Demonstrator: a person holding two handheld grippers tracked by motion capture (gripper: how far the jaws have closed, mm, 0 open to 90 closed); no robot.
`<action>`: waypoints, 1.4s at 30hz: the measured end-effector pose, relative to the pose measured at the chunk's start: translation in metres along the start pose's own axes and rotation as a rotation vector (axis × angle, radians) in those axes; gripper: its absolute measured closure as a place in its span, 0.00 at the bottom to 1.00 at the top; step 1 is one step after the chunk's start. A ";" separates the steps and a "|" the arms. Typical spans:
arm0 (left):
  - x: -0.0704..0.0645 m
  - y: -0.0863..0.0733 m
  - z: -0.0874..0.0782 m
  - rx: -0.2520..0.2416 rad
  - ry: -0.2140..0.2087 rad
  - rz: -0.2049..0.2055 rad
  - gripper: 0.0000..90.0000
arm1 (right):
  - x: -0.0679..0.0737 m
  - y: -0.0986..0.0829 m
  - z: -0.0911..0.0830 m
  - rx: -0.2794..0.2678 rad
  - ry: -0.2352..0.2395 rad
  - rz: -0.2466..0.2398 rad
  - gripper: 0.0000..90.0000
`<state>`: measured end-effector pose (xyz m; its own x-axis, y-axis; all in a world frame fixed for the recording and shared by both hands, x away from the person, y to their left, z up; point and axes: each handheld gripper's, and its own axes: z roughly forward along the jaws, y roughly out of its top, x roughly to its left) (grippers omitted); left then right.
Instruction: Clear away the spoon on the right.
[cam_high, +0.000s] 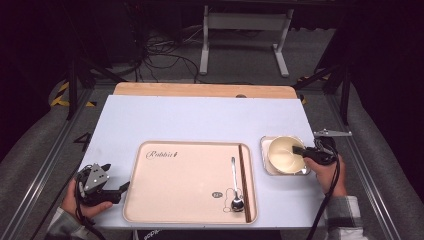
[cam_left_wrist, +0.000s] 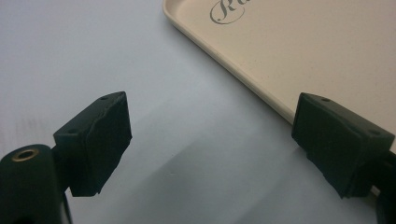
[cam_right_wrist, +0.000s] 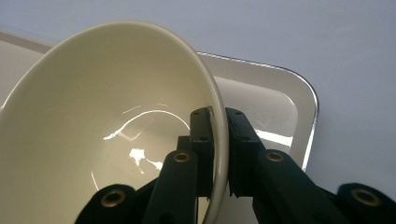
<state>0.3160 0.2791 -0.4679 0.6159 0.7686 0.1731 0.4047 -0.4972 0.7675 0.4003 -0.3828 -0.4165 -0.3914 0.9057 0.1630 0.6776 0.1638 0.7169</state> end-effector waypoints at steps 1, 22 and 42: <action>0.000 0.000 0.000 0.001 0.001 0.000 0.14 | 0.001 0.000 -0.001 -0.003 -0.001 -0.006 0.92; 0.001 0.000 0.000 -0.002 0.003 0.001 0.14 | 0.023 0.009 -0.013 -0.078 0.003 -0.064 0.92; 0.001 0.000 -0.001 -0.002 0.009 0.000 0.14 | 0.046 0.018 -0.019 -0.131 0.038 -0.117 0.92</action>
<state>0.3161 0.2801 -0.4674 0.6098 0.7720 0.1790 0.4032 -0.4967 0.7686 0.3827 -0.3459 -0.3830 -0.4877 0.8677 0.0964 0.5401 0.2131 0.8142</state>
